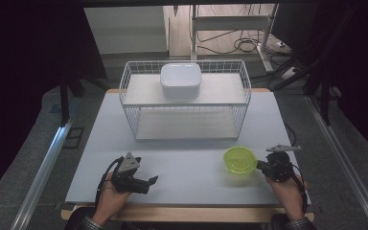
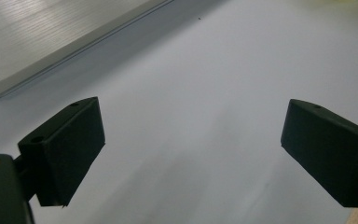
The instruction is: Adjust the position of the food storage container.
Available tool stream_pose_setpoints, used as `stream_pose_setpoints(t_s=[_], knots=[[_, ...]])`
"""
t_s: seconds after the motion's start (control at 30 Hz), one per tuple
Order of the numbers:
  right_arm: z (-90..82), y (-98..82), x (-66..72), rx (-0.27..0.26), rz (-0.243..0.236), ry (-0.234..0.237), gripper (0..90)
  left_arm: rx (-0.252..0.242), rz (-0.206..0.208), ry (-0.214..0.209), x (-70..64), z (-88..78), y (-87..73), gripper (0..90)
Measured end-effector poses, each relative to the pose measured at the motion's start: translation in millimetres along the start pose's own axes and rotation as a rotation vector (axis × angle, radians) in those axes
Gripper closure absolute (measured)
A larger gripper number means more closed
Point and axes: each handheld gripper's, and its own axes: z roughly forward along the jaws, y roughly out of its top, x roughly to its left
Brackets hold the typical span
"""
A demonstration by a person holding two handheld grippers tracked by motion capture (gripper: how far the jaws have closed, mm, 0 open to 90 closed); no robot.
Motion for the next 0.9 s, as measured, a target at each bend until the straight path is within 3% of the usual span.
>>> stream_pose_setpoints(t_s=[0.4,0.9], knots=[[10.8,3.3,20.7,0.0,-0.037,0.078,89.1,0.01,0.002,-0.001,-0.6,1.3,-0.2,6.0],[36.2,17.4,51.5,-0.001,-0.059,0.222,89.1,0.023,0.007,-0.001,-1.2,3.6,-0.5,6.2]])
